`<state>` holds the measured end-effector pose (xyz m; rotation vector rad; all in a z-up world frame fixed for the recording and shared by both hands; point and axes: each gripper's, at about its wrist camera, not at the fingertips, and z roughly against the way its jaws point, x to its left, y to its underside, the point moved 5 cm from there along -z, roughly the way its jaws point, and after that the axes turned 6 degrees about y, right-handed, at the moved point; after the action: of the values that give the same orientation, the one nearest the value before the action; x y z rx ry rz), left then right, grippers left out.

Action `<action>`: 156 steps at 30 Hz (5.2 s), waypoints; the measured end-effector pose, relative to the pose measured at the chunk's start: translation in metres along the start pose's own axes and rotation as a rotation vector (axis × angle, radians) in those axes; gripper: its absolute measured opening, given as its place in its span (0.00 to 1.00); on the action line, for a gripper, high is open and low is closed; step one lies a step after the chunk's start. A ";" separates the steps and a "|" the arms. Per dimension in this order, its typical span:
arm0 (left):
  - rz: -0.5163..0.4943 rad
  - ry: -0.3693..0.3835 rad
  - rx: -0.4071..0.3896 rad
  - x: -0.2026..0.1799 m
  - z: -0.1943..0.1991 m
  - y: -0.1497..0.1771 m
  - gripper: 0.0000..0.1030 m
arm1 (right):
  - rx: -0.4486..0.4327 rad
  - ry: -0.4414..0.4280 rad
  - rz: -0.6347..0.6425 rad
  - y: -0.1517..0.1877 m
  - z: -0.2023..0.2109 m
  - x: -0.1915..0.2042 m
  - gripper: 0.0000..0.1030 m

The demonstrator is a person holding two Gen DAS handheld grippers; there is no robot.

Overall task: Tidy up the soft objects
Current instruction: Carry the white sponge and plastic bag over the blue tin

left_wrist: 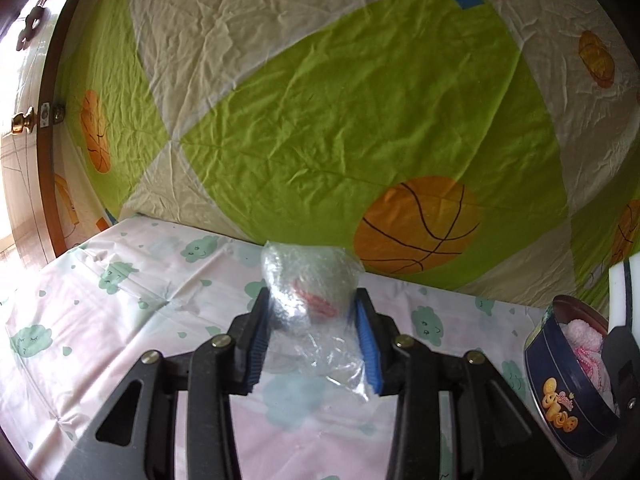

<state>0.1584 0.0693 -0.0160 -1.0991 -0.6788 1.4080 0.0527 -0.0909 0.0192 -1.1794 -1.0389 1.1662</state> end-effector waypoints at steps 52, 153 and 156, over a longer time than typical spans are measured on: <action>-0.038 0.155 -0.012 -0.114 0.061 0.048 0.38 | -0.092 0.213 0.260 0.002 0.073 -0.078 0.59; -0.132 0.365 0.096 -0.302 -0.010 0.028 0.38 | 0.040 0.460 0.137 -0.026 0.004 -0.285 0.60; -0.133 0.348 0.125 -0.300 -0.019 0.023 0.38 | 0.093 0.398 0.161 -0.038 -0.015 -0.280 0.60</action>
<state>0.1330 -0.2285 0.0250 -1.1417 -0.3996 1.0957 0.0377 -0.3707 0.0562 -1.3709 -0.5919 1.0330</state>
